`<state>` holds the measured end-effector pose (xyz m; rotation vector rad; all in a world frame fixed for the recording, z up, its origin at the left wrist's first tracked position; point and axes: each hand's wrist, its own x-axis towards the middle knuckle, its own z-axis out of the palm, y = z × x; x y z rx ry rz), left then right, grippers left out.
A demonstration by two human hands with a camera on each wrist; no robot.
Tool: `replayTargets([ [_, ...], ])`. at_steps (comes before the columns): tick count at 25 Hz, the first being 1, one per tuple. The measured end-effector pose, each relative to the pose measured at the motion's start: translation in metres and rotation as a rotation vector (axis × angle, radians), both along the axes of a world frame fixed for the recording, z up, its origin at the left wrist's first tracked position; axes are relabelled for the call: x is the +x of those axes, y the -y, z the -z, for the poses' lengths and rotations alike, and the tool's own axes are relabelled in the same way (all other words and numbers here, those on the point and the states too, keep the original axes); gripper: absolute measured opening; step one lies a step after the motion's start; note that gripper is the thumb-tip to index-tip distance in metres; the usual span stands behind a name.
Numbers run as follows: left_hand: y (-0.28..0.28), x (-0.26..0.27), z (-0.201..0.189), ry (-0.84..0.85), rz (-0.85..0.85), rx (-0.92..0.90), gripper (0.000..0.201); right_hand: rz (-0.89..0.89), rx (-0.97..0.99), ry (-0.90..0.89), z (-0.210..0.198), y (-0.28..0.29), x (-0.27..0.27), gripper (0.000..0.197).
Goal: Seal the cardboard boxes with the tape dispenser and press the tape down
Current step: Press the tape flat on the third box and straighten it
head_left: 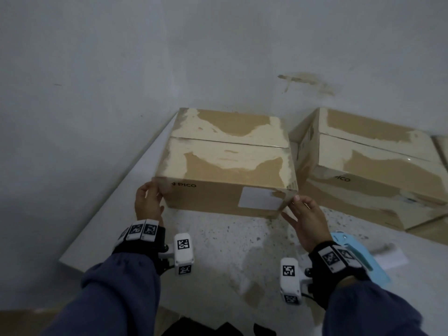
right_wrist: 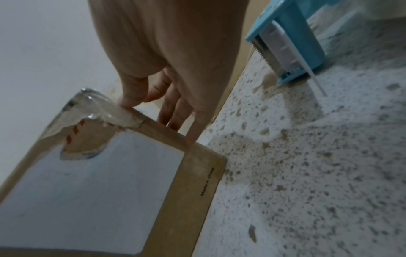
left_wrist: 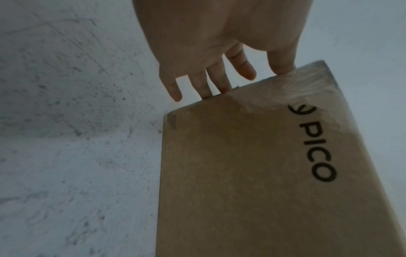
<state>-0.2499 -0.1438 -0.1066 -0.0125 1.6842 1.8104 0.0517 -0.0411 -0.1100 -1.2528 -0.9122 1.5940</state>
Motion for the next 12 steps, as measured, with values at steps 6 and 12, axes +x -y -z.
replayTargets([
  [6,-0.003,-0.002,-0.004,-0.110,-0.072,0.010,0.017,0.082,0.076,0.152,-0.008,0.007,-0.011,0.017],
  [12,-0.005,0.009,-0.025,-0.118,-0.177,0.020,0.021,0.253,0.107,0.246,-0.017,0.015,-0.023,0.022],
])
